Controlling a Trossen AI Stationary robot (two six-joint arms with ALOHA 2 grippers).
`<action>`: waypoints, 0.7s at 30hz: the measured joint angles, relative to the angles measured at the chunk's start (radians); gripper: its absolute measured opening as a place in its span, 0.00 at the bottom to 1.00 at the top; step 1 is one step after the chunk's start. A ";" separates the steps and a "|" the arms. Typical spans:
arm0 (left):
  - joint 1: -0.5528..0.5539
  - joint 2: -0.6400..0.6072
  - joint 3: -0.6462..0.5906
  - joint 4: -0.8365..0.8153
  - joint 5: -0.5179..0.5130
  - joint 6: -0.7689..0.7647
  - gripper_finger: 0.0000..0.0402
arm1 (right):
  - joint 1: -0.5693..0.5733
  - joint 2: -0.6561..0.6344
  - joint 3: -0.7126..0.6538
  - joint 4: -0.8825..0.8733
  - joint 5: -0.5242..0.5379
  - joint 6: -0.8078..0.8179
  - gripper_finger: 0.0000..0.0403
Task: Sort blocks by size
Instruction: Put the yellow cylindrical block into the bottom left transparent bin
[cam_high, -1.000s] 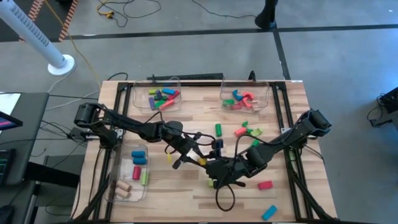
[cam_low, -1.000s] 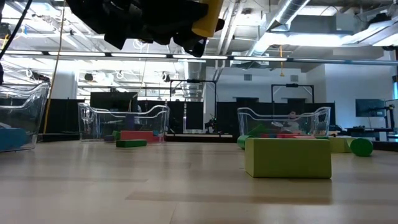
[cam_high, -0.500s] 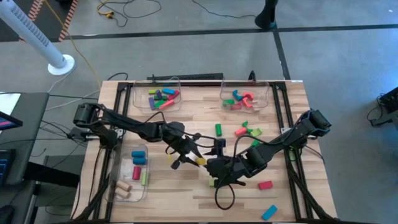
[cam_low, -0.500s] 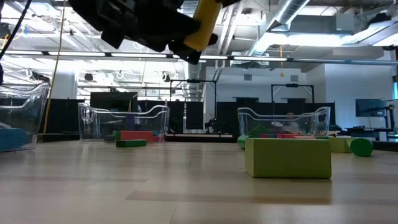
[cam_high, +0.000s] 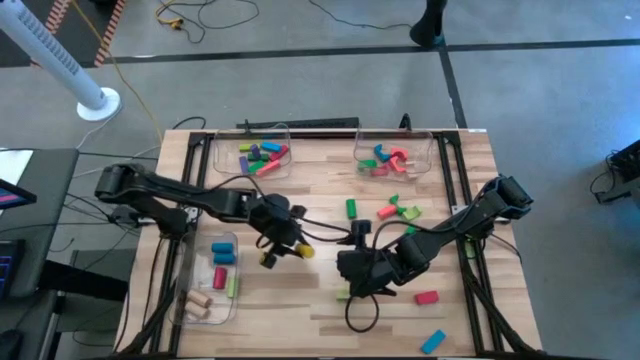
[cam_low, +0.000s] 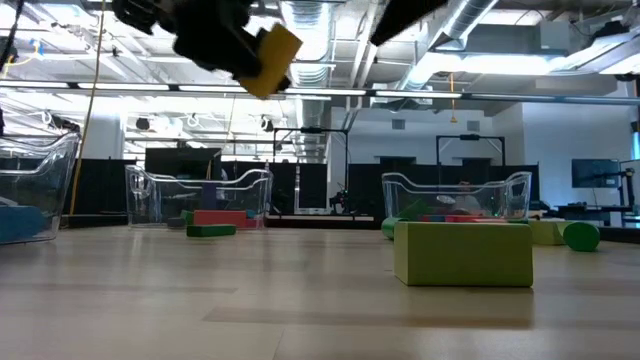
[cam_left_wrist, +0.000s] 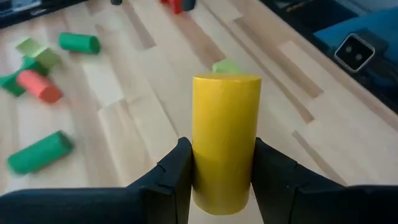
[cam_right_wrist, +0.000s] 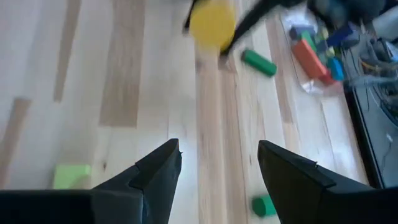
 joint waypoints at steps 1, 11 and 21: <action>-0.007 -0.027 0.000 -0.034 -0.026 -0.004 0.31 | 0.000 0.000 0.000 -0.018 0.001 0.007 0.62; -0.138 -0.297 0.000 -0.399 -0.236 -0.215 0.31 | -0.001 0.000 -0.007 -0.091 0.017 0.045 0.62; -0.289 -0.444 0.000 -0.731 -0.319 -0.581 0.31 | -0.001 0.000 -0.016 -0.140 0.017 0.083 0.62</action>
